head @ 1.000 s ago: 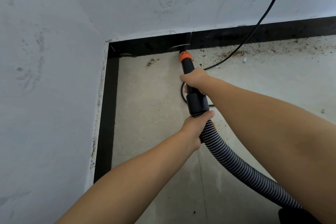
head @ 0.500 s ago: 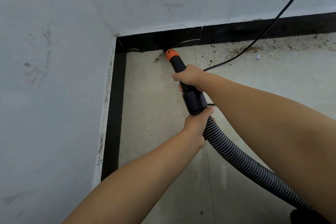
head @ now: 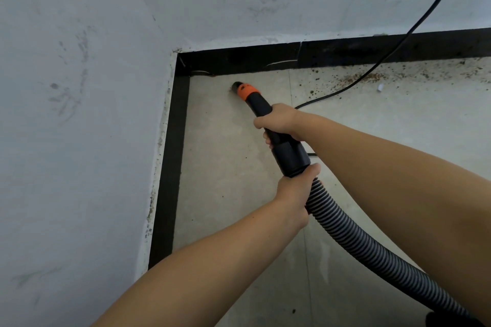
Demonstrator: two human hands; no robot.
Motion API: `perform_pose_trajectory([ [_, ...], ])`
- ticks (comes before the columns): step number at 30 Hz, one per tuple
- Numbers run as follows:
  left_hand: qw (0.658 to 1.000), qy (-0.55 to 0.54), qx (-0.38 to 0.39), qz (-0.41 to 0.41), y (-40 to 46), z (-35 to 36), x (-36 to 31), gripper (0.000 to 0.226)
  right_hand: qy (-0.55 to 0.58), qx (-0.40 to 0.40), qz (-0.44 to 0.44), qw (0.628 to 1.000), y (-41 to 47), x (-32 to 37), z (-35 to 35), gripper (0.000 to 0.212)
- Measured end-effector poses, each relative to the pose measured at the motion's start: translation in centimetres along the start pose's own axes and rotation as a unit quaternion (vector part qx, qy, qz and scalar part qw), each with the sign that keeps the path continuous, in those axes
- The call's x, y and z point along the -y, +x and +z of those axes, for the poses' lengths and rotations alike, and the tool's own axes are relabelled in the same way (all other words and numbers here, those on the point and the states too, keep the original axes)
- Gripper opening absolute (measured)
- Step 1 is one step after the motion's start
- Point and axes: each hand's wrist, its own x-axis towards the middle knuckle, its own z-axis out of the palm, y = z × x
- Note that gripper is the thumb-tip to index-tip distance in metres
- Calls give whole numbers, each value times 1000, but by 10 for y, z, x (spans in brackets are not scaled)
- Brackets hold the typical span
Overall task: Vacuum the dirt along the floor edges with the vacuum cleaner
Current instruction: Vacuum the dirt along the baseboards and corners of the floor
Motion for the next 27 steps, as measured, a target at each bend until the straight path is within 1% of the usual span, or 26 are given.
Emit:
perform_pose_trajectory([
  [3, 1000, -18, -10, 2, -4, -4, -1, 44, -16, 24, -5, 1000, 1, 5, 11, 32],
  [5, 1000, -25, -14, 5, -5, -9, -6, 44, -13, 21, -7, 1000, 4, 9, 18, 32],
  [11, 1000, -14, -6, -5, -5, -15, -5, 41, -2, -42, 2, 999, 3, 3, 18, 30],
  [13, 1000, -1, 5, -12, -9, -9, 2, 37, 12, -58, 8, 998, -3, -6, 10, 29],
  [16, 999, 13, 29, -21, -14, 5, 13, 22, 20, -67, 17, 997, -15, -20, -8, 29],
  [20, 998, 39, 41, -32, -23, 23, 25, 11, 58, -76, 14, 995, -35, -36, -30, 18],
  [22, 997, 52, 38, -30, -28, 30, 32, 12, 92, -70, 3, 993, -49, -44, -39, 17],
  [24, 997, 72, 39, -14, -32, 37, 43, 18, 121, -62, -14, 991, -65, -53, -49, 16],
  [25, 995, 88, 42, -5, -34, 40, 49, 22, 134, -58, -24, 989, -73, -58, -53, 15],
  [27, 991, 121, 59, 13, -38, 48, 61, 22, 148, -54, -40, 987, -88, -66, -64, 13],
])
